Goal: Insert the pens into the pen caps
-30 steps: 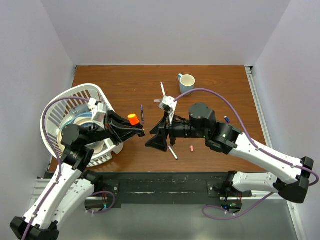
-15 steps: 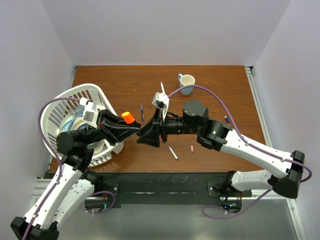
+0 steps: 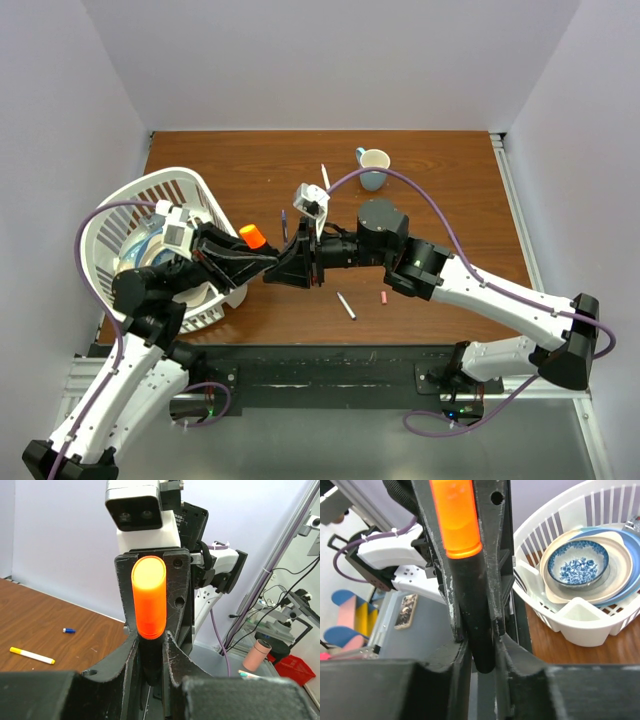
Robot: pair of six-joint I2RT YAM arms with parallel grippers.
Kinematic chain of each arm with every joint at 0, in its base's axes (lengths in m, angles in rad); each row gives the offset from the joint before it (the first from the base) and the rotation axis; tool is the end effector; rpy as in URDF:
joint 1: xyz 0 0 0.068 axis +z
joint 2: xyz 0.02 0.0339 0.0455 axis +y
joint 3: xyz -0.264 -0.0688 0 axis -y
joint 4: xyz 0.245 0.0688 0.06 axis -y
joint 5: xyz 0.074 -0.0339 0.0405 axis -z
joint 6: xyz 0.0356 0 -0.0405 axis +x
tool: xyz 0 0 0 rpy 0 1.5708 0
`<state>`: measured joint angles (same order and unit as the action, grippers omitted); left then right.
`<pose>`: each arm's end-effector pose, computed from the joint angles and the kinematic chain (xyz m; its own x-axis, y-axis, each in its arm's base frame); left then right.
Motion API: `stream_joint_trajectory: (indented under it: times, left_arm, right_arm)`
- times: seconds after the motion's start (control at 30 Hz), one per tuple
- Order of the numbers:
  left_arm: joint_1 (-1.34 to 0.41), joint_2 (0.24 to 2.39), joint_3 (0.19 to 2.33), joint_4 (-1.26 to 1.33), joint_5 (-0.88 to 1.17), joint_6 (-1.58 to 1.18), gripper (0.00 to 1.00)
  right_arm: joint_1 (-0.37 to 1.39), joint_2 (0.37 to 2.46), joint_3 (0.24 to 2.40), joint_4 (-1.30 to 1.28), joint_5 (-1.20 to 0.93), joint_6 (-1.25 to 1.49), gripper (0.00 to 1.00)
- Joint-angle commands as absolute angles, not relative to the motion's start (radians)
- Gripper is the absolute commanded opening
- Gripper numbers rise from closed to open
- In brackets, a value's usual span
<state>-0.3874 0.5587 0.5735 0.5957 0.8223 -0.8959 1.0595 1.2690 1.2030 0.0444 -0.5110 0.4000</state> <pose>0.1019 -0.0698 0.3734 -0.3031 -0.4502 -0.8399 0.9224 0.0829 -0.3773 0.1292 0.2658 0.4070 -0.3991 -0.0172 -0.9167 -0.9169 0.0077 0.3991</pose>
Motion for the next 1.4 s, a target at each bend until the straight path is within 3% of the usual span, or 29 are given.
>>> stream_joint_trajectory:
  times: [0.0, 0.07, 0.27, 0.37, 0.5, 0.6, 0.77, 0.9, 0.97, 1.0, 1.1, 1.17, 1.2, 1.37]
  left_arm:
    - [-0.387, 0.557, 0.56, 0.568, 0.824, -0.859, 0.0]
    - [-0.387, 0.558, 0.557, 0.563, 0.822, -0.854, 0.0]
    - [-0.387, 0.581, 0.561, 0.577, 0.839, -0.859, 0.0]
    - [-0.387, 0.586, 0.549, 0.586, 0.835, -0.861, 0.0]
    - [-0.387, 0.591, 0.545, 0.612, 0.828, -0.877, 0.0]
    - [-0.387, 0.6, 0.548, 0.646, 0.827, -0.903, 0.0]
    - [-0.387, 0.6, 0.543, 0.67, 0.822, -0.931, 0.0]
    - [-0.387, 0.583, 0.548, 0.651, 0.807, -0.916, 0.01]
    - [-0.387, 0.572, 0.569, 0.597, 0.792, -0.87, 0.18]
    - [-0.387, 0.569, 0.58, 0.577, 0.781, -0.853, 0.37]
    - [-0.387, 0.571, 0.629, 0.526, 0.784, -0.804, 0.57]
    - [-0.388, 0.572, 0.658, 0.506, 0.788, -0.785, 0.65]
    - [-0.387, 0.571, 0.679, 0.499, 0.793, -0.779, 0.81]
    - [-0.387, 0.571, 0.719, 0.472, 0.807, -0.761, 0.91]
  right_arm:
    - [1.071, 1.267, 1.232, 0.15, -0.532, 0.402, 0.21]
    - [1.072, 1.261, 1.232, 0.153, -0.541, 0.394, 0.28]
    - [1.074, 1.246, 1.215, 0.173, -0.554, 0.387, 0.26]
    - [1.074, 1.232, 1.189, 0.211, -0.558, 0.393, 0.39]
    - [1.074, 1.207, 1.147, 0.281, -0.554, 0.445, 0.39]
    - [1.075, 1.195, 1.143, 0.282, -0.54, 0.454, 0.3]
    - [1.074, 1.18, 1.12, 0.313, -0.526, 0.466, 0.01]
    - [1.074, 1.172, 1.108, 0.336, -0.542, 0.479, 0.0]
    - [1.074, 1.17, 1.109, 0.307, -0.543, 0.466, 0.0]
    - [1.074, 1.17, 1.109, 0.295, -0.537, 0.459, 0.0]
    - [1.074, 1.166, 1.111, 0.244, -0.528, 0.448, 0.0]
    - [1.074, 1.161, 1.115, 0.223, -0.523, 0.448, 0.0]
    - [1.074, 1.16, 1.118, 0.216, -0.523, 0.448, 0.0]
    - [1.074, 1.163, 1.12, 0.181, -0.523, 0.456, 0.0]
